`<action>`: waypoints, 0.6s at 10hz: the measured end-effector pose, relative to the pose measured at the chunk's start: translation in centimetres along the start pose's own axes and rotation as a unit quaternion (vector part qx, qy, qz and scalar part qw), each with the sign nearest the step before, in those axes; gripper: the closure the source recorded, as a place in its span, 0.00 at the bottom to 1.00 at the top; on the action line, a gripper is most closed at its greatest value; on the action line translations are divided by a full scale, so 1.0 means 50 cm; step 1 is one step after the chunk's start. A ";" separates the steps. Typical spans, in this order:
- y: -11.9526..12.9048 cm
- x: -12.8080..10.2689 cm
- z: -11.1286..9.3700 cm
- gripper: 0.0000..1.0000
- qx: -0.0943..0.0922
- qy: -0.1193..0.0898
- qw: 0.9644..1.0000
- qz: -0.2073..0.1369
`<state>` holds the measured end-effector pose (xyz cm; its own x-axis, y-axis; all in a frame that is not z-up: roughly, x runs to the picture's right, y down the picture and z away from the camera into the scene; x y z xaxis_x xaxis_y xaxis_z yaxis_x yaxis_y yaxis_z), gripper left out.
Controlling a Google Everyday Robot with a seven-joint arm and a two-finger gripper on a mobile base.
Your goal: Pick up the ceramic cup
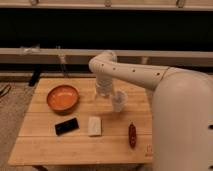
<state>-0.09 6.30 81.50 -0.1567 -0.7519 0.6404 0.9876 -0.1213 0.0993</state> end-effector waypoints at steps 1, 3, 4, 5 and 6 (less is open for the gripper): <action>0.000 -0.005 0.012 0.20 0.003 -0.003 1.000 0.005; 0.004 -0.021 0.046 0.22 0.010 -0.012 1.000 0.016; 0.001 -0.026 0.061 0.29 0.014 -0.017 1.000 0.018; -0.003 -0.031 0.073 0.41 0.015 -0.021 1.000 0.018; -0.003 -0.034 0.078 0.49 0.014 -0.023 0.999 0.019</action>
<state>0.06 10.14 83.36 -0.1197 -0.7248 0.6785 0.9926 -0.0749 0.0951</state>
